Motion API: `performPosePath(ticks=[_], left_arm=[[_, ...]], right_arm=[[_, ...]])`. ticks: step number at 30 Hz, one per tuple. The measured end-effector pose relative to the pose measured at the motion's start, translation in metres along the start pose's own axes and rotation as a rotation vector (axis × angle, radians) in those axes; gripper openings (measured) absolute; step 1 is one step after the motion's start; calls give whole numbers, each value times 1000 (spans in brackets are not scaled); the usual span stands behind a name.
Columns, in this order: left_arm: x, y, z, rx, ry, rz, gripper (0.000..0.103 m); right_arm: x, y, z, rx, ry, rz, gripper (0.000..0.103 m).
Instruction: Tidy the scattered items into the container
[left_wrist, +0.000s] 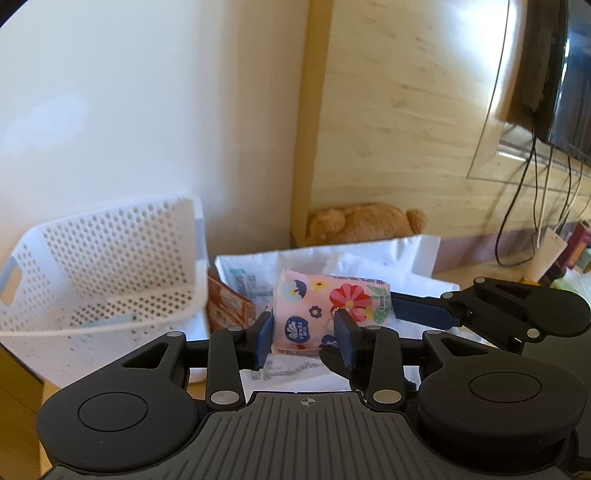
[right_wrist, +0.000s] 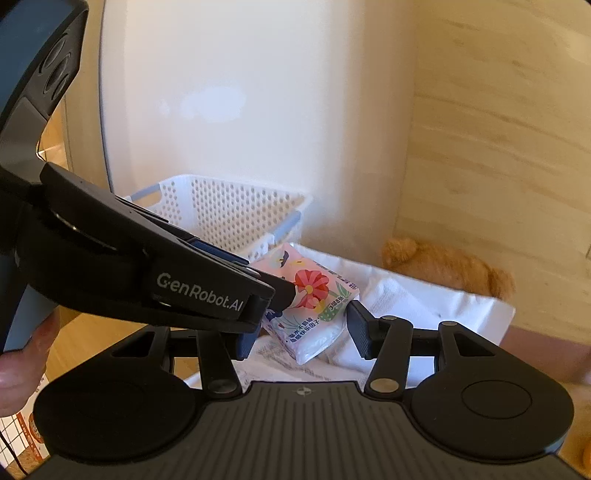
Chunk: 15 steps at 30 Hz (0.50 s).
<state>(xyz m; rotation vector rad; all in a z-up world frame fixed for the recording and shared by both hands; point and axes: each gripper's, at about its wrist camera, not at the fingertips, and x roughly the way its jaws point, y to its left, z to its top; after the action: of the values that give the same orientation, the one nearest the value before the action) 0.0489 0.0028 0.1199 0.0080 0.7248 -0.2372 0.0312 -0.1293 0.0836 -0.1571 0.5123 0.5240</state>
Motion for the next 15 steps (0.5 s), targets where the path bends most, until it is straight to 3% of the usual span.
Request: performPosePath(ticks=[15], left_arm=[[-36,63,20,-50,-111,129,103]], right_arm=[[34,44,56,-63,-77,106,59]])
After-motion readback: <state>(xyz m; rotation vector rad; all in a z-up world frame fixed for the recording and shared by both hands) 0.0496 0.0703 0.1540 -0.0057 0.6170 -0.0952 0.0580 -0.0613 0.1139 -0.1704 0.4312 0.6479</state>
